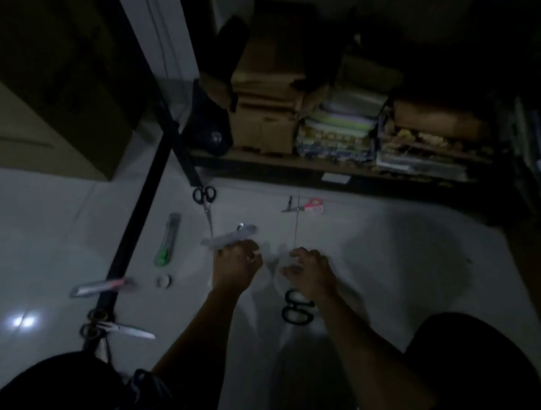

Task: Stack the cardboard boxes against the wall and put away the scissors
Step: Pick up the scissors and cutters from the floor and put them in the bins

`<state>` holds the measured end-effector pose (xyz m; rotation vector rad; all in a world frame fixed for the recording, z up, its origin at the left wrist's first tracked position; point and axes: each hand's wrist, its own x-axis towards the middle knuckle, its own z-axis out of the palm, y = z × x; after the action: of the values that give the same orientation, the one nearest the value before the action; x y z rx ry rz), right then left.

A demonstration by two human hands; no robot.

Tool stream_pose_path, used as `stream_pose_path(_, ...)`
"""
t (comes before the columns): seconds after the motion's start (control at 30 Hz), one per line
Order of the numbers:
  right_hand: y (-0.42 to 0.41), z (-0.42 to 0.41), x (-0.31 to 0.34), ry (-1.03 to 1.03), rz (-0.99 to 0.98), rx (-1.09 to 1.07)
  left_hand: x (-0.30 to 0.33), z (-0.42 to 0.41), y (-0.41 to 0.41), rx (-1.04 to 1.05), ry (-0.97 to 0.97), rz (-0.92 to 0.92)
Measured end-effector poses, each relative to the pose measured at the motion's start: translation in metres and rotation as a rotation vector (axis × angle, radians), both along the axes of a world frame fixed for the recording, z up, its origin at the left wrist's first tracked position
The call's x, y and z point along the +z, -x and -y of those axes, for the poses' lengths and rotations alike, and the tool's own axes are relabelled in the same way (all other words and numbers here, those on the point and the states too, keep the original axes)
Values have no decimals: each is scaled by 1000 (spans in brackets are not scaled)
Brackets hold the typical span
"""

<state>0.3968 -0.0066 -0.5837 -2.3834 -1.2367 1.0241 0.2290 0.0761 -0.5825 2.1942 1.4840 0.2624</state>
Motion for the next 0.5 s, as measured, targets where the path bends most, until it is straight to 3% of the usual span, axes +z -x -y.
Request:
stream_pose_path(0.1,5,34,-31,144,148,165,-39,24,-1,5,89,6)
stream_pose_path(0.2,4,52,-51,117,258,296,-62,31,1,6,62,-23)
stream_pose_path(0.5,2,19,-62,-76,190,96,-73,5,12,119,-2,-10)
